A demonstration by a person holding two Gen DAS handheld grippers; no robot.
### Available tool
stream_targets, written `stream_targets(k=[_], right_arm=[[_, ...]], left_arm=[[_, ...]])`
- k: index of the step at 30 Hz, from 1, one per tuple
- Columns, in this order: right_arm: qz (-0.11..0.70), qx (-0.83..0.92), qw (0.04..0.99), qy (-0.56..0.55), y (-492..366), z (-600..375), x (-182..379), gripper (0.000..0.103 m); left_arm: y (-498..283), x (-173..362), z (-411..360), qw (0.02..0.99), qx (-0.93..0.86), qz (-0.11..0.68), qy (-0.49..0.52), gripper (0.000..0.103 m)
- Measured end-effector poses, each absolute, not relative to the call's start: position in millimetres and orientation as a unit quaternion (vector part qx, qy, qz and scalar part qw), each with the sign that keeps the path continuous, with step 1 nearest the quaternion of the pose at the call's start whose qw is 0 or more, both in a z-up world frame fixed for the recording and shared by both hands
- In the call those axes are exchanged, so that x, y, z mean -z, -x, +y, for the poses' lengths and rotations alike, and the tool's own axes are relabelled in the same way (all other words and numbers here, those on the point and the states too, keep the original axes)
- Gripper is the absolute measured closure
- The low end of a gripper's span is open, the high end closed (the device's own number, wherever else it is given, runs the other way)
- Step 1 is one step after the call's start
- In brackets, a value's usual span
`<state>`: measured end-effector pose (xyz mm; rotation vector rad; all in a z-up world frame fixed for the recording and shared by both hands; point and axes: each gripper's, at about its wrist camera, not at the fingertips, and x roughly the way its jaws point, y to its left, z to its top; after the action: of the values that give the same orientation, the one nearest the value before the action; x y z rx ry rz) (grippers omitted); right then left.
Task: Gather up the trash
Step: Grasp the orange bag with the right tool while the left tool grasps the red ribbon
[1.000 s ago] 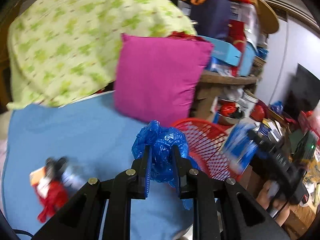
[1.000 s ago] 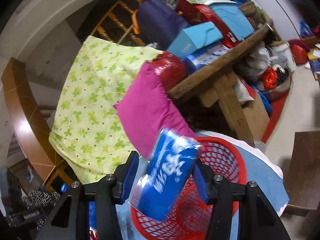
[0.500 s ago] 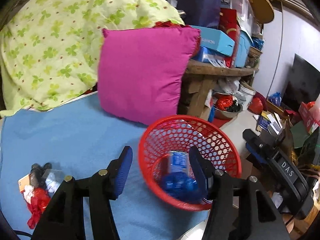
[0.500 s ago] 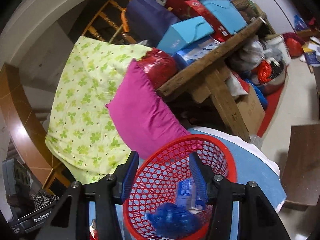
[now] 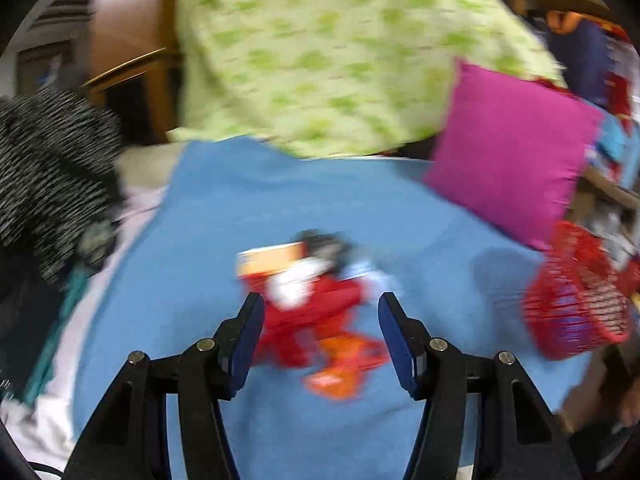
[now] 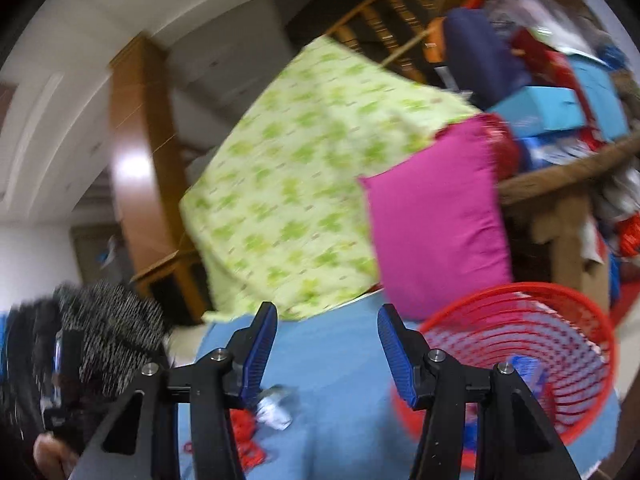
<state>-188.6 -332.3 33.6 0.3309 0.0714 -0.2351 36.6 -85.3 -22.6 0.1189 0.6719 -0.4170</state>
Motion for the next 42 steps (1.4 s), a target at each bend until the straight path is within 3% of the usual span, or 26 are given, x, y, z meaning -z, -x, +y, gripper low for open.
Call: stream_targets(k=[6,14,34,36,38,42], right_arm=[[0.125,0.066,0.980,-0.142,137.5,-285.7,-12.1,0.046],[0.228,0.012,0.958,-0.170,83.0,-260.4,24.3,0.046],[0.456,-0.032,0.865,-0.208,-46.9,-226.1,130.3,0.047],[0.472,-0.031,0.851,-0.227,-56.6,-223.4,144.3,0.050],[0.484,-0.033,0.845,-0.226,-63.9,-216.7,153.3,0.064],[0.486,-0.029,0.848,-0.209,-65.0,-208.5,156.6,0.074]], left_arm=[[-48.0,60.4,-25.0,0.915,0.157,0.372,-0.026,0.043],[-57.8,94.4,-5.3,0.900,0.168,0.403,0.004,0.043],[-75.6,110.2,14.7,0.890,0.185,0.416,0.035,0.043],[-77.0,109.1,14.7,0.890,0.182,0.416,0.034,0.043],[-80.2,108.1,14.0,0.890,0.183,0.417,0.034,0.043],[-90.6,106.6,8.1,0.886,0.189,0.421,0.036,0.043]])
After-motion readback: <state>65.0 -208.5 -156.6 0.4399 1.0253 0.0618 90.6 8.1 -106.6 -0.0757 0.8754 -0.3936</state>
